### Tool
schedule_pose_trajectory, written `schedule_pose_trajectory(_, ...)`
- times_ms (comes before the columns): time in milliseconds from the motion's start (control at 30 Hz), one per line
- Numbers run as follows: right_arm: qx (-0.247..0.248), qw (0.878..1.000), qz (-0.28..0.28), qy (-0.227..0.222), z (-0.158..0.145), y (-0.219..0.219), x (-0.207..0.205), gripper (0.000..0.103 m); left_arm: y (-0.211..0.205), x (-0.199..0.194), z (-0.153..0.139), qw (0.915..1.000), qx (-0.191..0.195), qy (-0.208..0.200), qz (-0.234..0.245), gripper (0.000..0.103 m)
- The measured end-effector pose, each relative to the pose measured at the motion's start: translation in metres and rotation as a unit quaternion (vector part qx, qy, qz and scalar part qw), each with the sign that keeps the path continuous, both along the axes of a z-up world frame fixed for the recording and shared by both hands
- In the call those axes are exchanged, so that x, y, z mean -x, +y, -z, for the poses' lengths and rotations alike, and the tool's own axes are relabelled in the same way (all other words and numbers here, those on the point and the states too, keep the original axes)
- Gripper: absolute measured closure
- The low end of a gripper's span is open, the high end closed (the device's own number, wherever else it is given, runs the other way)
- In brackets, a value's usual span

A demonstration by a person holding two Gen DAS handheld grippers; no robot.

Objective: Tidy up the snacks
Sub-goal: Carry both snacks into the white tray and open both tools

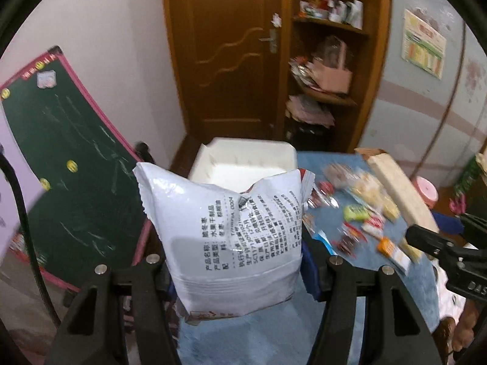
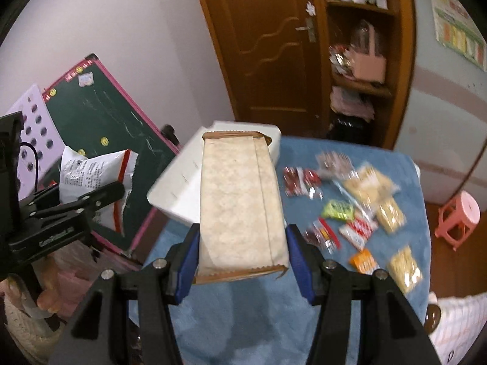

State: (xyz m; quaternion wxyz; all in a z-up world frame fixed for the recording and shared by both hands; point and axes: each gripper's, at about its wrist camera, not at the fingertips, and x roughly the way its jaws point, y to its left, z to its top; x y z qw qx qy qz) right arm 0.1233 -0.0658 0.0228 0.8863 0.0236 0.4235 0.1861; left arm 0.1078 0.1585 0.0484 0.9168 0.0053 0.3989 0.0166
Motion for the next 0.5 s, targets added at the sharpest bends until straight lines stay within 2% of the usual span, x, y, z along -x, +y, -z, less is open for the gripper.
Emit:
schedule_pose_trajectory(133,-0.01,1.0,0.006,-0.013,-0.012,0.018,-0.035,0.048,0.018,-0.031,-0.012,0.9996,-0.012,-0.009,-0.023,0.043)
schedule_pose_trajectory(233,-0.022,1.0,0.012,-0.007,-0.013,0.034,-0.065,0.048,0.029,-0.062,-0.005,0.9991,-0.02,-0.005,-0.037,0.043)
schedule_pose_trajectory(367,-0.026,0.999,0.027,0.013,0.004,0.056,-0.111,0.047,0.038,-0.112,0.029,0.9983,-0.022,0.02,-0.05,0.043)
schedule_pose_trajectory(500,-0.019,0.998,0.036,0.053,0.037,0.077,-0.152,0.047,0.045,-0.156,0.071,0.9964,-0.014,0.058,-0.061,0.043)
